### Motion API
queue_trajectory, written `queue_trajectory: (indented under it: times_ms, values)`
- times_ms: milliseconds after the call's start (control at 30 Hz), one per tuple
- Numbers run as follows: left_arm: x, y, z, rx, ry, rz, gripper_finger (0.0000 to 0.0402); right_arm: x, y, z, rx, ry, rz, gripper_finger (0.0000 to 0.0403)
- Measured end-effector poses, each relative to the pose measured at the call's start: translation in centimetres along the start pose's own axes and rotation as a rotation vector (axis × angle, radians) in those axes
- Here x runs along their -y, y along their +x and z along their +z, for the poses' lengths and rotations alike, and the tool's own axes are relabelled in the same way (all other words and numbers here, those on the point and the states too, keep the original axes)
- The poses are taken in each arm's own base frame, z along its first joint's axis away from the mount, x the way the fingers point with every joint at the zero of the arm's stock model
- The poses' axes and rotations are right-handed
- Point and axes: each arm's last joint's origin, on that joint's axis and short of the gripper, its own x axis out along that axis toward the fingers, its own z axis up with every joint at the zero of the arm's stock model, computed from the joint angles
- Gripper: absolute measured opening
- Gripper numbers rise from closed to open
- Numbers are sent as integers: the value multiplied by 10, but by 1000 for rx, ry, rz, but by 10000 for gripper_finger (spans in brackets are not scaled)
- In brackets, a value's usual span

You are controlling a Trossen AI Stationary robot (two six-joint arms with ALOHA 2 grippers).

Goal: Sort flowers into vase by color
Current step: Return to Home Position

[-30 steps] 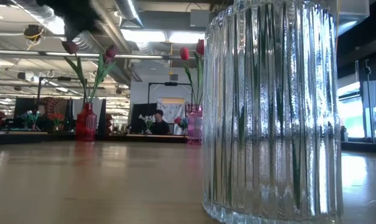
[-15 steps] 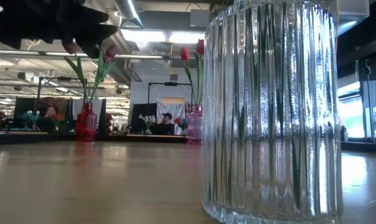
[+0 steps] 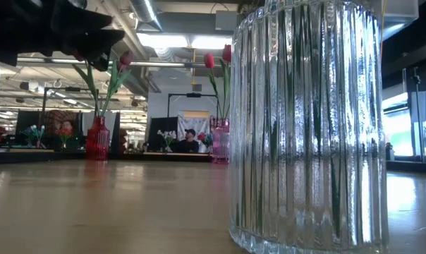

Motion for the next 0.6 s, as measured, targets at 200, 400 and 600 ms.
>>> queue_trajectory:
  times_ms: [200,400,600]
  values:
    - [3,-6,0,-16,17,-74,145,15,-38,-33,40,117,18,264]
    - [0,-9,4,24,16,49,145,25,-71,-73,115,212,34,264]
    - [0,-9,5,31,-24,57,145,34,-99,-104,163,367,101,264]
